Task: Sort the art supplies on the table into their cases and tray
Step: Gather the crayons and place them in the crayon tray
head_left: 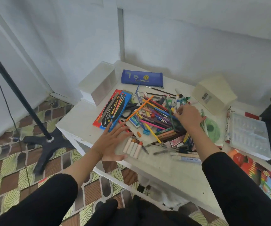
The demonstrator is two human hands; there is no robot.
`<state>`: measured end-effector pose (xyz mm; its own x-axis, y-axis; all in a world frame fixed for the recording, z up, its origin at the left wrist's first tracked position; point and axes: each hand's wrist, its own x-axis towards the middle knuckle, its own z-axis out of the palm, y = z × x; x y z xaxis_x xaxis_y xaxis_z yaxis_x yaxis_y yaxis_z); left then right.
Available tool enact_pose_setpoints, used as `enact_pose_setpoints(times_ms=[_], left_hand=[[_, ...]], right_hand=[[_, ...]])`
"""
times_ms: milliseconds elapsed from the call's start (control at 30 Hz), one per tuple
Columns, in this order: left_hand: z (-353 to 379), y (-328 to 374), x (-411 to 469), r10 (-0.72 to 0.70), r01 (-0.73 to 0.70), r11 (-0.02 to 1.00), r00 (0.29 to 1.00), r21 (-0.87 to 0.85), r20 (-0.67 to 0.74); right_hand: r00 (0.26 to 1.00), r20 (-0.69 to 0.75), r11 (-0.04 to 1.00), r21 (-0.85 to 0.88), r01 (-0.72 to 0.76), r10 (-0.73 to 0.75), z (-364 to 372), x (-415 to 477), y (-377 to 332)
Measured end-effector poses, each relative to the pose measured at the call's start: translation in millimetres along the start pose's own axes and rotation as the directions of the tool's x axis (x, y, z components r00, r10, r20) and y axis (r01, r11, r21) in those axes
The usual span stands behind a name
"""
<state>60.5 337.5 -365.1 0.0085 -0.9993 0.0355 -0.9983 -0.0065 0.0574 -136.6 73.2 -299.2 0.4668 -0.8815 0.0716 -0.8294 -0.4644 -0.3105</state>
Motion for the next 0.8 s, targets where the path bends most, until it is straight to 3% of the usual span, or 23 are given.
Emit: enact_pose_setpoints(times_ms=[100, 267, 500, 800], left_hand=[[1, -1, 1, -0.009, 0.009, 1.000, 1.000, 0.000, 0.004], [3, -2, 1, -0.015, 0.015, 1.000, 1.000, -0.014, -0.002], [6, -5, 1, -0.001, 0.001, 1.000, 1.000, -0.022, -0.022], [5, -6, 0, 0.046, -0.054, 0.995, 0.994, -0.079, -0.095]], right_hand=[[0.998, -0.039, 0.969, 0.243, -0.037, 0.048, 1, 0, 6], [0.990, -0.103, 0.754, 0.657, -0.007, 0.099, -17, -22, 7], [0.998, 0.004, 0.574, 0.818, -0.035, 0.055, -35, -61, 10], [0.988, 0.098, 0.561, 0.814, -0.148, 0.119, -18, -105, -21]])
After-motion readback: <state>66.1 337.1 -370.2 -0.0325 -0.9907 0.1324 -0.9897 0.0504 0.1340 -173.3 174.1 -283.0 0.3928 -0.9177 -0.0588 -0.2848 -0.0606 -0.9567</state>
